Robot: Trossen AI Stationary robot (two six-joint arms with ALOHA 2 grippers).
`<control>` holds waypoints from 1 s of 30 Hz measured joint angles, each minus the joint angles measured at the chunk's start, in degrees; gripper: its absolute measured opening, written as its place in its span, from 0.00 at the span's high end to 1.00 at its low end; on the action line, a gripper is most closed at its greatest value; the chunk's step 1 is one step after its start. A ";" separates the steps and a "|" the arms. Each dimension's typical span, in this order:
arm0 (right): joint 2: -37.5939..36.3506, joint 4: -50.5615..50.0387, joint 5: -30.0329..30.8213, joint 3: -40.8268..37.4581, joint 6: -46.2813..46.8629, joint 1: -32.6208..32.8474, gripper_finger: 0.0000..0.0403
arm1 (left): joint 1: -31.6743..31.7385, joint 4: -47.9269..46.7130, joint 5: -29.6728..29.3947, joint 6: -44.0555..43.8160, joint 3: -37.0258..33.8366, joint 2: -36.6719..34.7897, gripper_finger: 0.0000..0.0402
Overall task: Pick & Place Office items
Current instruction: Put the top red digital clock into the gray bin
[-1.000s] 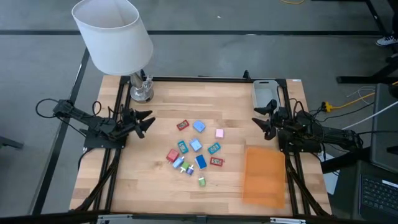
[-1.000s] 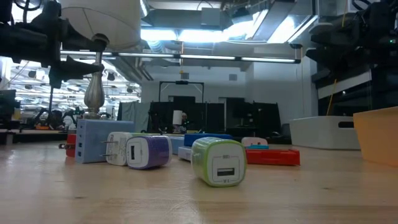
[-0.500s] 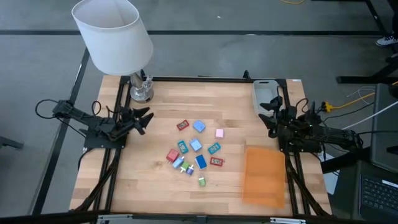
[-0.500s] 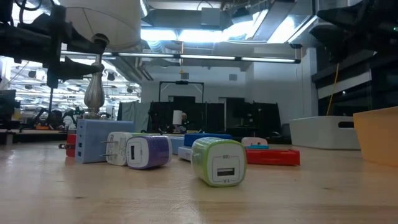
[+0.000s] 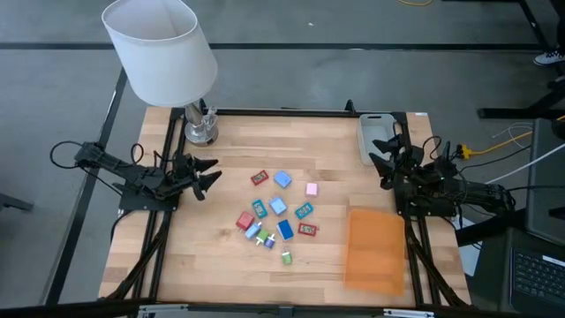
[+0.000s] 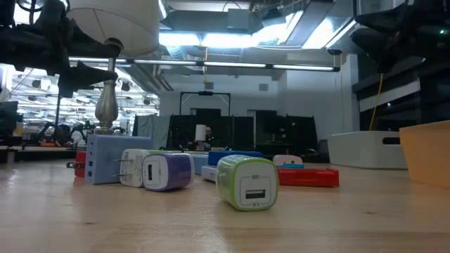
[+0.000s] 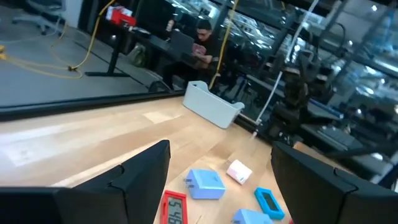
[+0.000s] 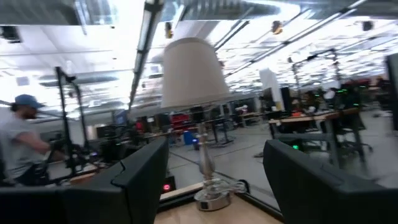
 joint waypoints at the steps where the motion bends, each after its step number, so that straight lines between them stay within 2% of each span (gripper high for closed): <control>1: 0.00 0.00 0.74 0.00 -0.01 0.00 0.35 | 0.00 -0.19 -0.03 0.84 0.00 0.10 0.32; 7: 0.00 -0.10 2.88 0.00 -0.64 -0.02 0.35 | 2.64 -3.98 -1.79 2.72 0.56 6.28 0.32; 11: 0.00 -0.63 4.95 0.00 -1.29 -0.02 0.35 | 7.75 -9.83 3.91 2.93 5.10 14.85 0.32; 15: 0.00 -0.68 5.45 0.00 -2.19 -0.02 0.35 | 13.11 -14.46 9.86 5.61 11.83 26.48 0.32; 20: 0.00 -0.72 5.44 0.00 -2.85 -0.02 0.35 | 19.16 -14.15 17.23 14.75 20.50 41.23 0.32; 28: 0.00 -0.81 5.44 0.00 -2.83 -0.02 0.35 | 29.77 -11.97 30.15 13.09 29.13 61.90 0.32; 30: 0.00 -0.81 5.42 0.00 -2.80 -0.02 0.35 | 30.87 -10.84 30.91 13.01 30.76 66.30 0.32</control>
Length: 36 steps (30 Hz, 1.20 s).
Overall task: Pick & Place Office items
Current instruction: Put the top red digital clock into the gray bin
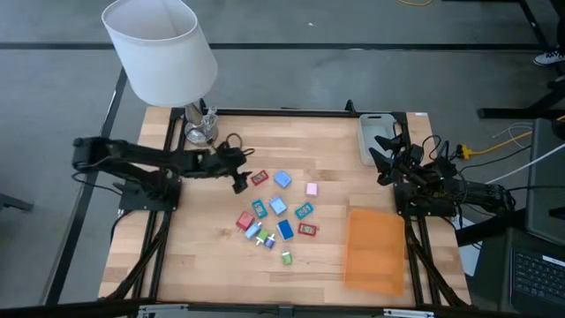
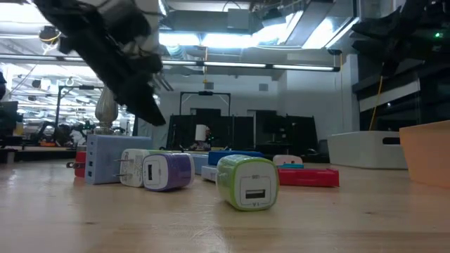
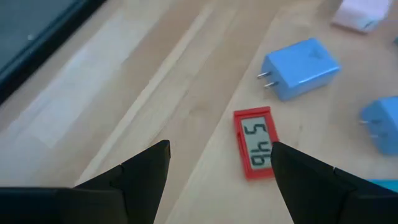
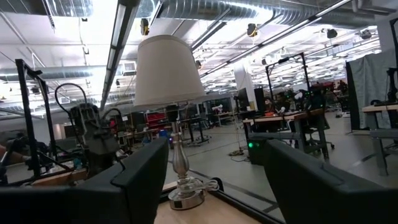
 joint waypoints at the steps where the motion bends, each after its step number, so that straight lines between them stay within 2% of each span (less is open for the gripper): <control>1: 0.00 -0.02 -0.04 0.00 0.00 0.00 0.35 | 0.08 0.10 -0.10 0.02 1.01 2.09 0.32; 9: 0.00 -1.22 -0.44 0.00 0.06 0.00 0.35 | -1.41 0.09 -3.82 2.89 7.99 12.68 0.32; 17: 0.00 -1.81 -0.44 0.00 0.15 0.00 0.35 | -0.83 0.00 -6.43 2.92 8.78 13.82 0.32; 21: 0.00 -1.81 -0.44 0.00 0.15 0.00 0.35 | 0.85 -1.99 -5.00 -1.07 8.78 13.82 0.32; 26: 0.00 -1.81 -0.46 0.00 0.15 0.00 0.35 | 1.54 -4.46 -7.03 -3.04 8.78 13.82 0.32; 31: 0.00 -1.81 -0.44 0.00 0.15 0.00 0.35 | 0.59 -2.71 -4.10 -6.76 8.78 14.23 0.32; 36: 0.00 -1.80 -0.46 0.00 0.15 0.00 0.35 | -1.72 -2.50 -2.26 -6.70 8.77 17.06 0.31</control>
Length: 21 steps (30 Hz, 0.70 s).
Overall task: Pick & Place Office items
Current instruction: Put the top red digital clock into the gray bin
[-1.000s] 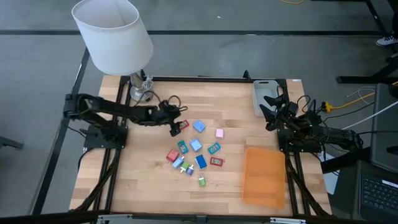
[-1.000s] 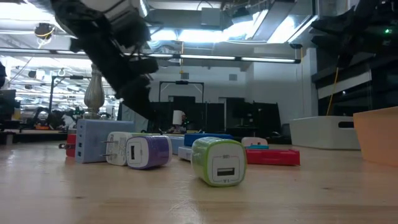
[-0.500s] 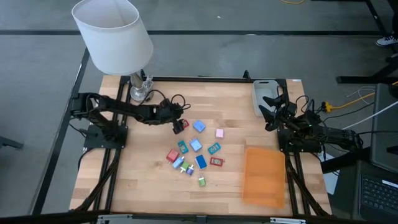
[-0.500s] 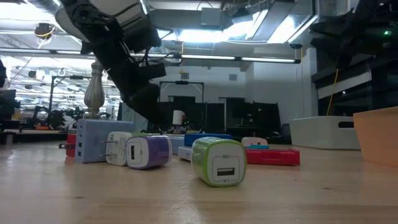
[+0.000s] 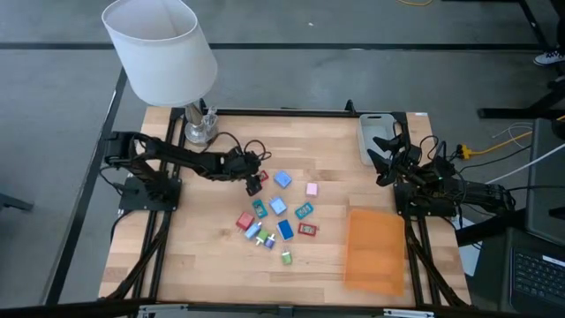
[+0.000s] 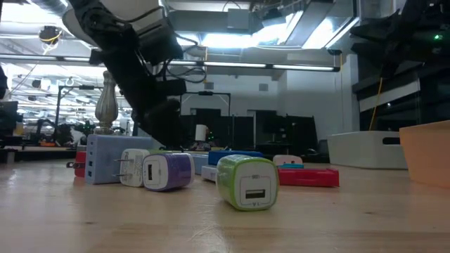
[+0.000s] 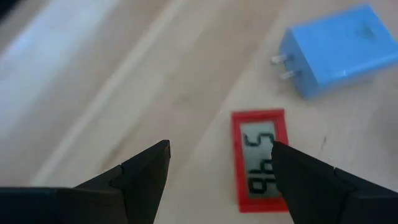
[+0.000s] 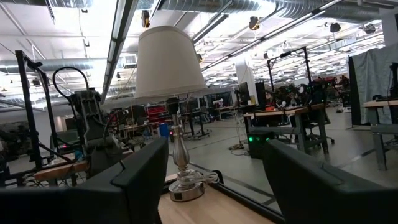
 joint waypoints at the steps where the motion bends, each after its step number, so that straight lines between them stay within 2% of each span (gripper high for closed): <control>1: 0.00 -0.02 0.00 0.00 0.00 0.00 0.35 | -0.28 -0.18 0.10 -0.25 -0.03 0.62 0.30; 9: 0.00 0.01 -0.44 0.00 1.16 0.00 0.35 | -1.51 6.22 -2.33 0.95 0.19 5.11 0.25; 21: 0.00 0.03 -1.27 0.00 1.33 0.00 0.35 | -1.55 7.53 0.50 1.16 0.02 4.87 0.26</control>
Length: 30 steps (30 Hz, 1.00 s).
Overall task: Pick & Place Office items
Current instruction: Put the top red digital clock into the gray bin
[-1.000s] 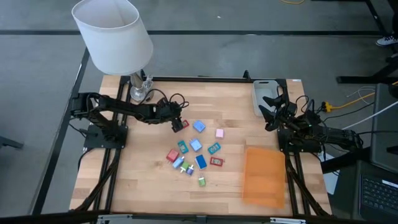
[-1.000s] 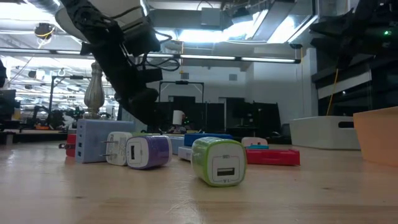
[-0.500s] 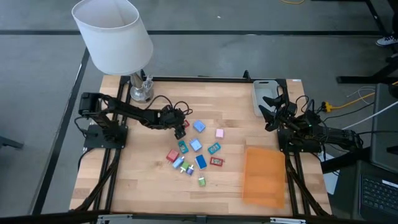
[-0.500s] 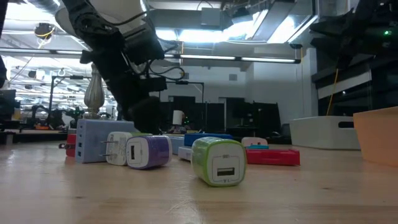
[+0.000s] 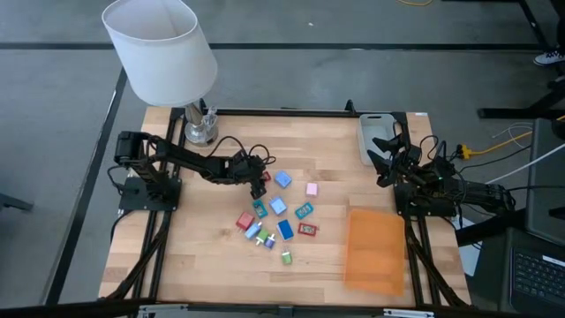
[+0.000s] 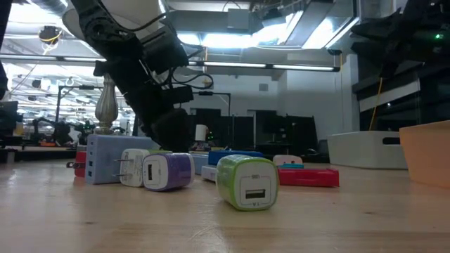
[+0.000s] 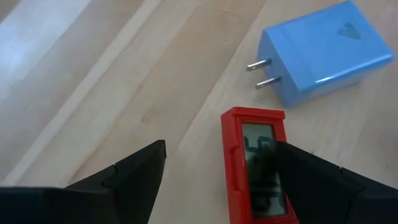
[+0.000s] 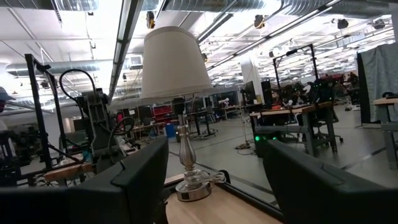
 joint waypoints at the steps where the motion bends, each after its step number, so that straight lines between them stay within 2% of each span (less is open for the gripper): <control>1: 0.00 0.00 0.00 0.00 0.00 0.00 0.35 | 0.00 0.00 0.98 -0.01 -0.01 0.00 0.26; 6: 0.00 0.00 0.02 0.00 -0.02 0.00 0.35 | 0.52 -0.32 6.46 -2.63 -0.14 0.71 0.26; 11: 0.00 0.00 0.04 0.00 -0.02 0.00 0.35 | 0.39 -0.52 5.26 -2.70 -0.12 1.38 0.27; 14: 0.00 0.00 0.05 0.00 -0.02 0.00 0.35 | 0.42 -0.46 4.95 -2.52 -0.12 1.37 0.31; 19: 0.00 0.00 0.25 0.00 -0.02 0.00 0.35 | 0.39 0.58 5.90 -0.25 -0.12 1.31 0.50; 26: 0.00 0.02 0.24 0.00 -0.04 0.00 0.35 | 0.82 8.27 12.26 2.07 -0.09 1.25 0.88; 30: 0.00 0.02 0.24 0.00 -0.04 0.00 0.35 | 2.01 13.03 15.34 3.14 -0.07 1.20 0.89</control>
